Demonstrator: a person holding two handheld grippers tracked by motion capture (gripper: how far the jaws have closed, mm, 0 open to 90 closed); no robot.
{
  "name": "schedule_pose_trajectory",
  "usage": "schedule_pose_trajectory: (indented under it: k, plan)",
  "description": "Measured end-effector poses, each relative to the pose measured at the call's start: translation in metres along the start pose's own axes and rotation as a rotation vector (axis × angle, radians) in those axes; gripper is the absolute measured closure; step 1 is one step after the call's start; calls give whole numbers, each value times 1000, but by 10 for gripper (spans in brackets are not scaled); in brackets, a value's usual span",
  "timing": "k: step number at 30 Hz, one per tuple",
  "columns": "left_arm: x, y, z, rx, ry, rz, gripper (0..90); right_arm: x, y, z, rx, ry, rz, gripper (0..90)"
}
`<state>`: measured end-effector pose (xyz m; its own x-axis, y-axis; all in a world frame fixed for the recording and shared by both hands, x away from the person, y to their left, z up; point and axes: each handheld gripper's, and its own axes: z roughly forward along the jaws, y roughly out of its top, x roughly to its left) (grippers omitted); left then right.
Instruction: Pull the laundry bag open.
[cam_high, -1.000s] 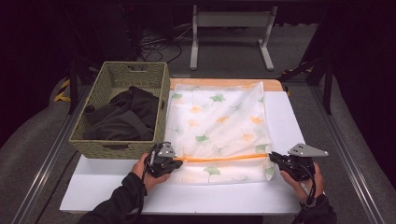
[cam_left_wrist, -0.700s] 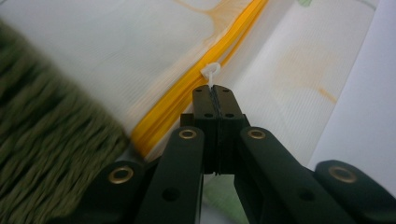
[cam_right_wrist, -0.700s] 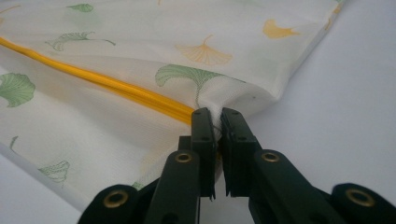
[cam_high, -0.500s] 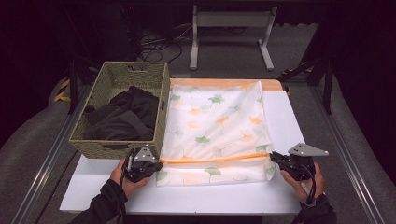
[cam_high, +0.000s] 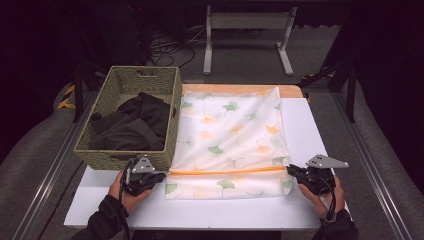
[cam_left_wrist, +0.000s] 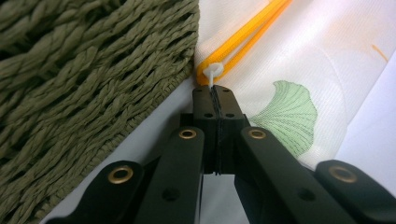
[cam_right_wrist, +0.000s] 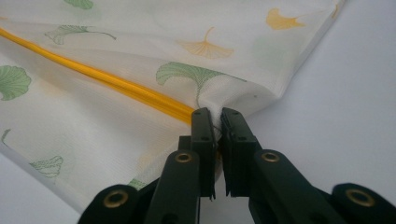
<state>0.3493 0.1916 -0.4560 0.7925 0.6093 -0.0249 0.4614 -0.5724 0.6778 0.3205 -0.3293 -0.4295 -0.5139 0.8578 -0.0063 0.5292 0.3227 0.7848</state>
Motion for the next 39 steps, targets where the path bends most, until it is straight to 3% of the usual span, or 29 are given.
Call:
schedule_pose_trajectory:
  k: [7,13,23,27,31,36,39]
  plan:
    - [-6,4,7,-22,10,10,899,-1,-6,-2,20,-24,15,848]
    - [-8,13,15,-32,51,23,898,-3,-7,1,40,-46,27,848]
    - [-8,12,15,-59,55,14,880,-9,-9,7,44,-65,47,819]
    - [-10,7,10,-75,57,26,813,-11,-11,5,39,-74,54,751]
    - [-10,0,-1,-105,43,37,715,-11,-10,2,22,-85,56,624]
    - [-5,-11,-16,-151,29,49,568,-3,-3,-4,-19,-88,13,527]
    - [-3,-18,-23,-158,48,34,457,6,4,-6,-38,-69,-24,463]
